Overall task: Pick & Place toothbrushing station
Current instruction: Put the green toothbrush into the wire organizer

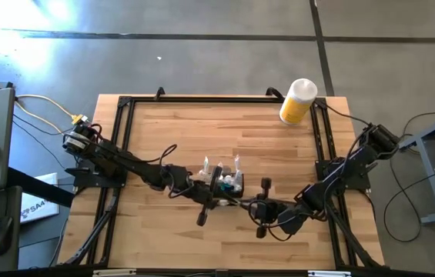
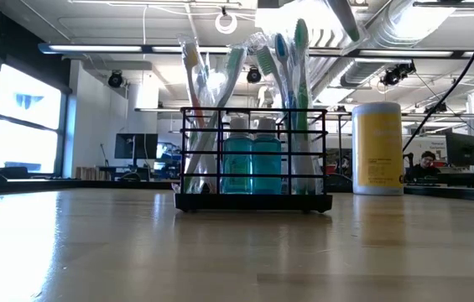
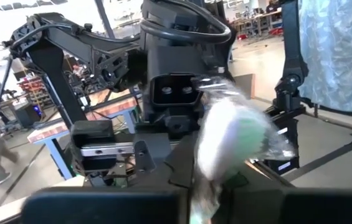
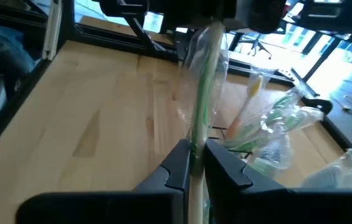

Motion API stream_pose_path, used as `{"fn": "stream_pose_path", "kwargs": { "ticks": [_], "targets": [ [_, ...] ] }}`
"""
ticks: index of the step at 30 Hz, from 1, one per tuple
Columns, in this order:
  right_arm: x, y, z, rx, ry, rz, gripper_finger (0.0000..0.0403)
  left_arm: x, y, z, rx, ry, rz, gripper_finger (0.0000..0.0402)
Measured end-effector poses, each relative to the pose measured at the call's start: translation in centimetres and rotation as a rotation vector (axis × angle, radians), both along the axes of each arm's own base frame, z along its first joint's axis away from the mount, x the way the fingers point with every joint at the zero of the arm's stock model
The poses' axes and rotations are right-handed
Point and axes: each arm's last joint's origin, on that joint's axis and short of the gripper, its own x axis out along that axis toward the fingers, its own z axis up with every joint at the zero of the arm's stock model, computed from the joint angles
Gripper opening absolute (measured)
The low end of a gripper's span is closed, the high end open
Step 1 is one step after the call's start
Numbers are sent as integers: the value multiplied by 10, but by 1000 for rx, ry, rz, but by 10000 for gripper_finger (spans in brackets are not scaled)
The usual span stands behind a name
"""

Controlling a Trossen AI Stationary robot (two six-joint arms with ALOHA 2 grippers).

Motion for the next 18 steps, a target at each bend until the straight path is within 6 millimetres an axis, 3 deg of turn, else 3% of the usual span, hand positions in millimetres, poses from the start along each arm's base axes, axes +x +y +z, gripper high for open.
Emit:
{"fn": "stream_pose_path", "kwargs": {
  "ticks": [18],
  "targets": [
    [-1, 2, 0, 21, -2, 2, 112, 0, 0, 0, -19, 7, 9, 3]
  ]
}}
